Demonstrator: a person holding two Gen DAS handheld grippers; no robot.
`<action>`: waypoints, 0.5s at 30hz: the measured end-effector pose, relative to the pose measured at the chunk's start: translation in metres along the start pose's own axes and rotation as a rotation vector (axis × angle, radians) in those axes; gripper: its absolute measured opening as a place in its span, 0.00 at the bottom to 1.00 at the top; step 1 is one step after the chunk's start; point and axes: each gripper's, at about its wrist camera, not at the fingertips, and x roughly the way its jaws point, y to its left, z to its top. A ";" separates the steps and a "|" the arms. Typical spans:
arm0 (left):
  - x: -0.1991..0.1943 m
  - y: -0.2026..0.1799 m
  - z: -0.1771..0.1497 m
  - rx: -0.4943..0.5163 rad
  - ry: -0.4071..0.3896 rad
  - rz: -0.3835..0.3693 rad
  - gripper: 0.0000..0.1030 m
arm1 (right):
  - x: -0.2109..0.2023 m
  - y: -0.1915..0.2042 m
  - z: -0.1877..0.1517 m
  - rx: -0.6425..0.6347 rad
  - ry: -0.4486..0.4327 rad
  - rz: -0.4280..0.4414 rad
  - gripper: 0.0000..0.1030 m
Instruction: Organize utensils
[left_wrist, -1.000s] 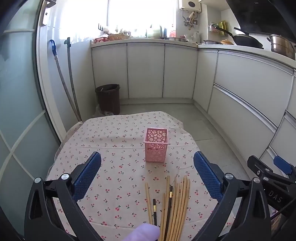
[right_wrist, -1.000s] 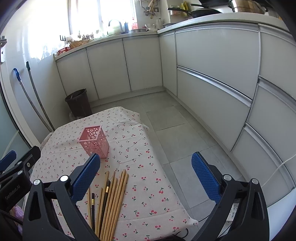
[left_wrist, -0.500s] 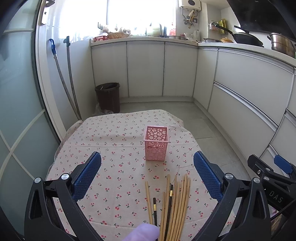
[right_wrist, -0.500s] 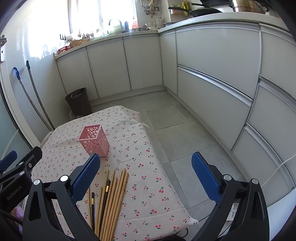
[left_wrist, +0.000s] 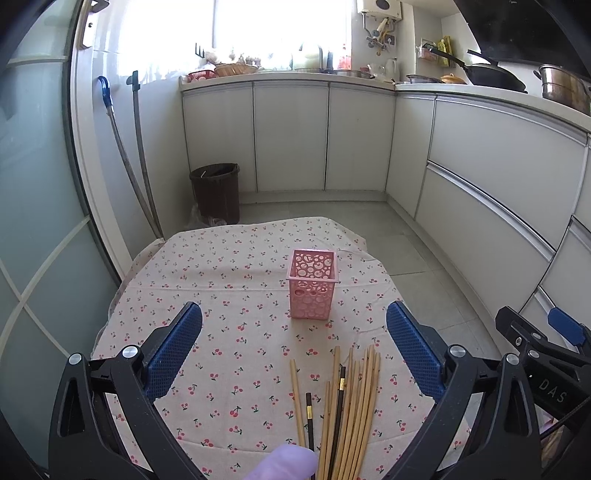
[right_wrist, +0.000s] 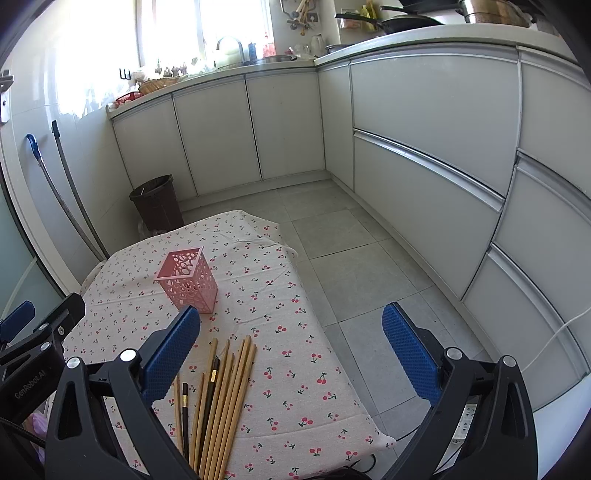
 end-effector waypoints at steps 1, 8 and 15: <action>0.000 0.000 0.000 0.001 0.001 0.000 0.93 | 0.000 0.000 0.000 0.000 0.000 0.000 0.93; 0.000 0.000 0.000 0.000 0.000 0.001 0.93 | 0.000 -0.001 0.001 -0.004 0.002 0.000 0.93; -0.001 -0.001 0.000 0.001 0.001 0.005 0.93 | 0.001 -0.001 0.001 -0.006 0.003 -0.002 0.93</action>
